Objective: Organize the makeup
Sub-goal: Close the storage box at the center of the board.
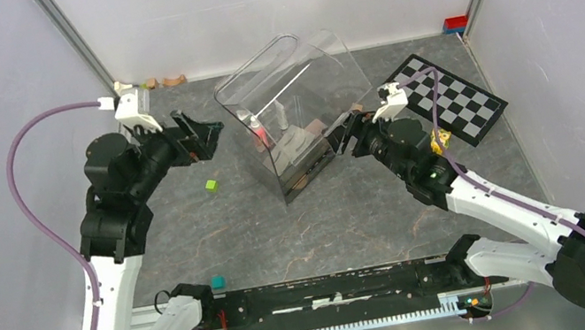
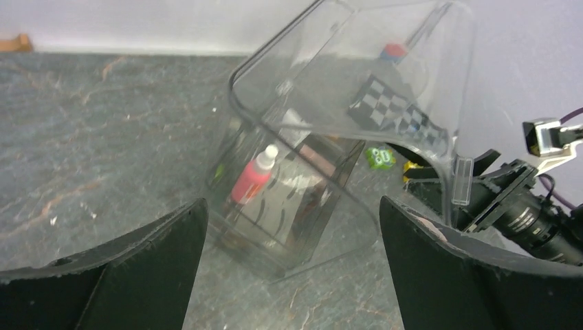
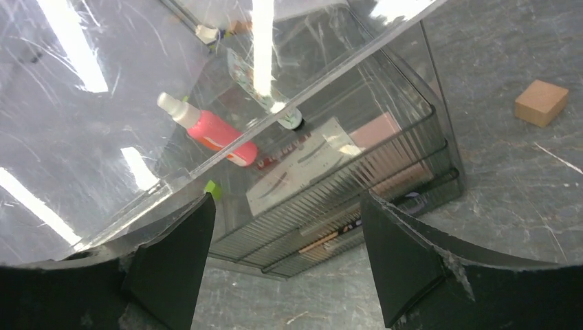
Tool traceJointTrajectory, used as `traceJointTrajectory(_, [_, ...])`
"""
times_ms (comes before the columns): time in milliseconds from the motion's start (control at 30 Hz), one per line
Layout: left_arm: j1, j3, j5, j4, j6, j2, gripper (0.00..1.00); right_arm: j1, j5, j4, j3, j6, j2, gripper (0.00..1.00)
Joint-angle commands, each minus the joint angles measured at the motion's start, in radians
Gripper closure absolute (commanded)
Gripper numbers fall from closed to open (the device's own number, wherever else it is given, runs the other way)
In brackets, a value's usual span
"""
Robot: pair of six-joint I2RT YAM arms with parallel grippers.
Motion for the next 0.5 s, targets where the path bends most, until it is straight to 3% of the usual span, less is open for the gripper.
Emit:
traceJointTrajectory(0, [-0.003,-0.092,-0.06,-0.005,0.034,-0.084,0.0,-0.008,0.021,0.085,-0.045,-0.007,-0.014,0.16])
traceJointTrajectory(467, [-0.002,-0.246,-0.123,-0.049,0.071,-0.192,0.0,-0.018,0.022,0.108,-0.094,-0.022,0.048,0.15])
